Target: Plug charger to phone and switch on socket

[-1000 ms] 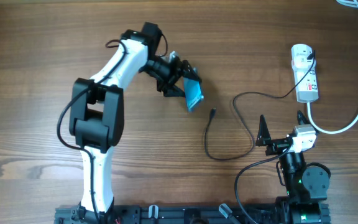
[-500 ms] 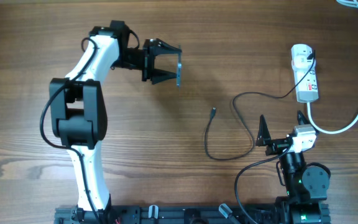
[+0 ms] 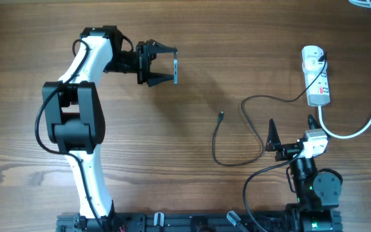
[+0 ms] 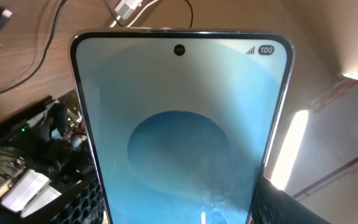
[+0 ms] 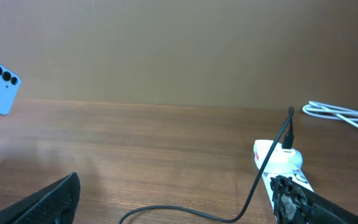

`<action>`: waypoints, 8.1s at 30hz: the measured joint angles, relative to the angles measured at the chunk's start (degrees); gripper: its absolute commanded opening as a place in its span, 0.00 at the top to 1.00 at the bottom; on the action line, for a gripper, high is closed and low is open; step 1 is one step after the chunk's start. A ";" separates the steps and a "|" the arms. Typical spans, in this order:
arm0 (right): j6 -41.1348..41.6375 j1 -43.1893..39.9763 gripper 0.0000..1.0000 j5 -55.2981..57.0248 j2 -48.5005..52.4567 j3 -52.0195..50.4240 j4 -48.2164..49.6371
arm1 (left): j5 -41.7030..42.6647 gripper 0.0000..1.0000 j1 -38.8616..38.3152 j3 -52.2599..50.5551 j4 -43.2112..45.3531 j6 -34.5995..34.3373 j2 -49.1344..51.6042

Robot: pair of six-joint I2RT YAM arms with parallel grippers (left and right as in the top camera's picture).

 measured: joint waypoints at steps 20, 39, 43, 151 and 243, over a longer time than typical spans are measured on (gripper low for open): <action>0.02 0.00 0.00 -0.02 0.00 0.00 0.00 | 0.83 0.34 -0.17 -0.07 -17.62 12.15 -0.11; 0.00 0.00 0.00 -0.02 0.00 0.00 0.00 | 0.85 0.33 -3.17 -0.07 -19.87 14.43 -0.11; 0.02 0.00 0.00 -0.02 0.00 0.00 0.00 | 0.85 0.33 -3.17 -0.07 -19.87 14.43 -0.11; 0.00 0.00 0.00 -0.02 0.00 0.00 0.00 | 0.85 0.34 -3.17 -0.07 -19.87 14.43 -0.13; 0.02 0.00 0.00 -0.02 0.00 0.00 0.02 | 0.85 0.34 -3.17 -0.07 -19.87 14.43 -0.17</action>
